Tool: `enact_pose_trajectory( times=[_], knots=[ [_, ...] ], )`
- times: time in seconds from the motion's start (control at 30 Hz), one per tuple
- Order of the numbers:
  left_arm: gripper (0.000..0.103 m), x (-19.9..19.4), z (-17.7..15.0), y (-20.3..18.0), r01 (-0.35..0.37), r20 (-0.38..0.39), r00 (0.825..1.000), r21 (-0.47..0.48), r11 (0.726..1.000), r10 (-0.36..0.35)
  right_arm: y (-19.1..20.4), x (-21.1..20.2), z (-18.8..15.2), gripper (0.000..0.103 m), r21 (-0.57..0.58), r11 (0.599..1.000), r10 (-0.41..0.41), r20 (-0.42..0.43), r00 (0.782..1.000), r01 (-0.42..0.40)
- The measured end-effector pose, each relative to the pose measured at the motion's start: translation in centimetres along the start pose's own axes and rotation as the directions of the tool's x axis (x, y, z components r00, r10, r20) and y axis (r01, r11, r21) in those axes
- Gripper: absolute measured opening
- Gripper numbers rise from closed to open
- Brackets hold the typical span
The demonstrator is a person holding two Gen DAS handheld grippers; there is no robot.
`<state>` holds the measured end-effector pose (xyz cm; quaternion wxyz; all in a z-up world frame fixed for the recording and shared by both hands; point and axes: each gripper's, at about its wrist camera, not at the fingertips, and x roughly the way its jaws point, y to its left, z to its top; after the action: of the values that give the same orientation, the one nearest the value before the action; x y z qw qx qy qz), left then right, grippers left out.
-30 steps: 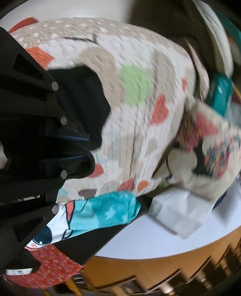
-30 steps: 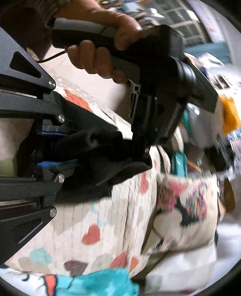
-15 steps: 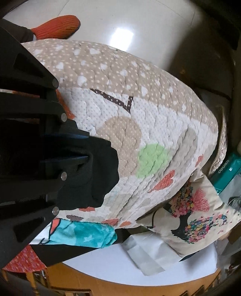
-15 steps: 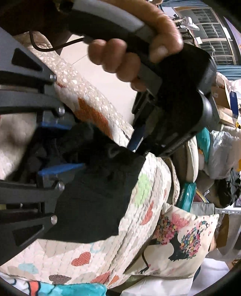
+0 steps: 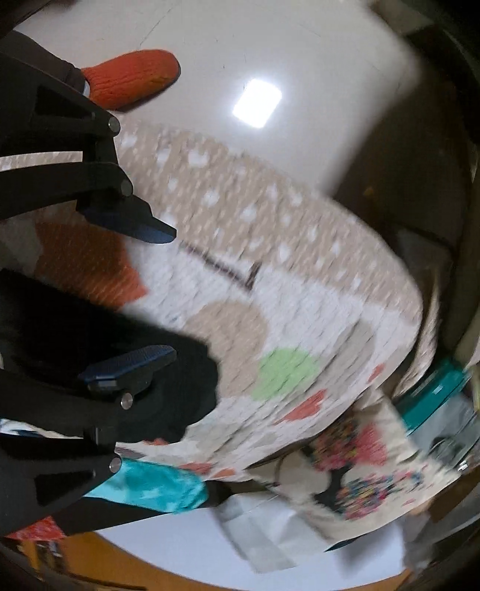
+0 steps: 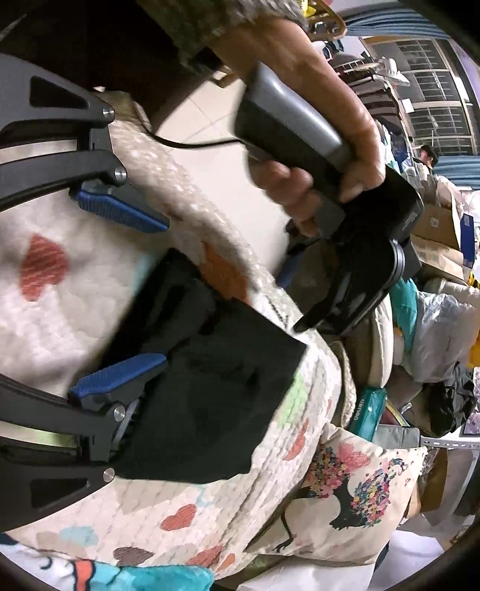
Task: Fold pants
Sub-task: 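Press the folded black pants down with the left gripper and open the right gripper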
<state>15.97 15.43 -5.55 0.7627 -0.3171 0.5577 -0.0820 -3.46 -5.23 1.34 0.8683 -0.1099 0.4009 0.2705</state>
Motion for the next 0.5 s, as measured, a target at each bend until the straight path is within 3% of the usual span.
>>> enact_pose_trajectory(
  times=[0.13, 0.23, 0.3, 0.4, 0.43, 0.5],
  knots=[
    [0.057, -2.2, 0.3, 0.3, 0.017, 0.094, 0.995, -0.016, 1.0, -0.016, -0.9, -1.6, -0.9, 0.073, 0.027, 0.999, -0.026, -0.007, 1.0, 0.027],
    [0.057, -3.8, -1.1, -2.7, 0.029, 0.155, 0.987, 0.107, 0.994, -0.045, -2.5, -2.7, -1.2, 0.073, 0.079, 0.995, -0.056, 0.005, 0.998, 0.055],
    [0.057, -4.4, -2.7, -5.4, 0.067, 0.177, 0.978, 0.218, 0.974, -0.107, -3.9, -3.1, -1.3, 0.073, 0.125, 0.989, -0.084, 0.014, 0.996, 0.082],
    [0.057, -3.0, -4.7, -8.6, 0.14, 0.105, 0.977, 0.34, 0.93, -0.185, -5.8, -2.7, -1.1, 0.073, 0.192, 0.978, -0.09, 0.006, 0.996, 0.087],
    [0.057, -2.2, -5.1, -9.0, 0.14, 0.084, 0.98, 0.349, 0.927, -0.18, -6.1, -2.6, -1.0, 0.073, 0.204, 0.976, -0.083, 0.006, 0.997, 0.08],
    [0.057, 0.2, -5.1, -9.0, 0.072, 0.05, 0.994, 0.334, 0.94, -0.094, -6.5, -1.9, -0.6, 0.073, 0.207, 0.976, -0.077, 0.008, 0.997, 0.074]
  ],
)
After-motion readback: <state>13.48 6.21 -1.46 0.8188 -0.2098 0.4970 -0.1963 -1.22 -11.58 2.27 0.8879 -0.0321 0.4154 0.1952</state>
